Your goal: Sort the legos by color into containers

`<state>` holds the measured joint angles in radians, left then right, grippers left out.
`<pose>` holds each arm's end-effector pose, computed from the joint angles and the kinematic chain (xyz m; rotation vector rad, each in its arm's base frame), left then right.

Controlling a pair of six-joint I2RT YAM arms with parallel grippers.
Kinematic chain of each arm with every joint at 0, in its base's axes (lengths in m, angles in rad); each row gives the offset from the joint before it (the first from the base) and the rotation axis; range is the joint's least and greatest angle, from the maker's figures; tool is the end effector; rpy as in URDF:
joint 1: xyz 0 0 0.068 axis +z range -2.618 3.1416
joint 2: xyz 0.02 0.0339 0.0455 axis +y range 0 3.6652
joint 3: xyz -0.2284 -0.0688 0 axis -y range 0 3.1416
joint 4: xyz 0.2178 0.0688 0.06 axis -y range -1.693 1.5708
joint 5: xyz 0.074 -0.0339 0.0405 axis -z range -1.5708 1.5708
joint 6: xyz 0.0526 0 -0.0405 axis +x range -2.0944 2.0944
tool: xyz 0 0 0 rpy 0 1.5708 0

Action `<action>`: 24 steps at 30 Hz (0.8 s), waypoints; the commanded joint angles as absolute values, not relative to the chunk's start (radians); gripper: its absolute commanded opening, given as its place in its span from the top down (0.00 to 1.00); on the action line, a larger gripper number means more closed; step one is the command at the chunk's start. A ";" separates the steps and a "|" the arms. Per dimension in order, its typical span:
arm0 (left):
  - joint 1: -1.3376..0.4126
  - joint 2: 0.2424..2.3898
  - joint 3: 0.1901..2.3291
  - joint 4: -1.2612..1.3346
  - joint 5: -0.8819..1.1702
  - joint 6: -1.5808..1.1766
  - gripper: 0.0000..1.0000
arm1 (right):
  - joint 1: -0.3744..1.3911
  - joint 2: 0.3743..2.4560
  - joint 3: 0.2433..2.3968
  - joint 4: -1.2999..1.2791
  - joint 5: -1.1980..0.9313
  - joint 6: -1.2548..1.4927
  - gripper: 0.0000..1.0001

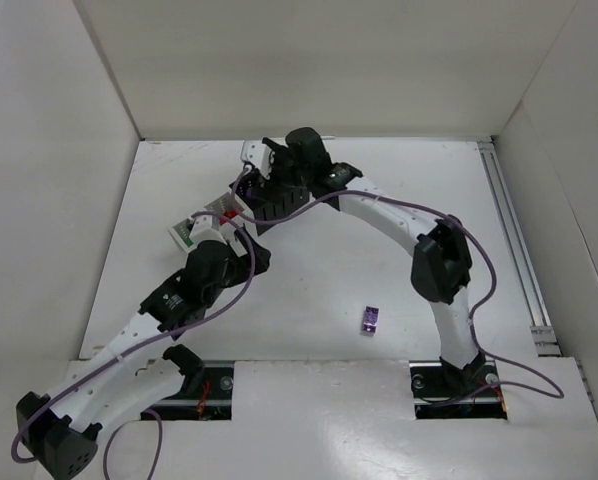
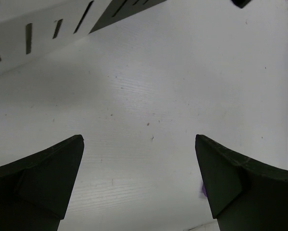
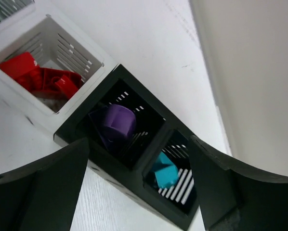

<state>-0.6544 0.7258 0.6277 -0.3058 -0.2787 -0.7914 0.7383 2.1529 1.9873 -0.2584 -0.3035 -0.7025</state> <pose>0.1567 -0.1019 0.2545 -0.3234 1.9938 -0.6668 0.3470 0.3370 0.2765 -1.4525 1.3584 0.3255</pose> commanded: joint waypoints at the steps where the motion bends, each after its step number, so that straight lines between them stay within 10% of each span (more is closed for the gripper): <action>1: -0.657 0.759 0.638 -0.218 -0.177 -0.715 0.00 | 0.710 1.953 1.921 -0.172 -0.342 -0.696 0.11; 13: -1.044 1.185 0.822 -0.067 -0.232 -0.637 0.00 | 0.439 1.105 1.035 -0.224 0.070 -0.474 0.00; 24: -1.252 1.701 1.187 -0.124 -0.236 -0.581 0.10 | 0.273 0.796 0.844 -0.416 0.175 -0.508 0.00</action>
<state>-1.2377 1.6756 1.1076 -0.0963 -0.2142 -0.6056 0.2955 0.8192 0.8650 -0.3996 0.1509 -0.5079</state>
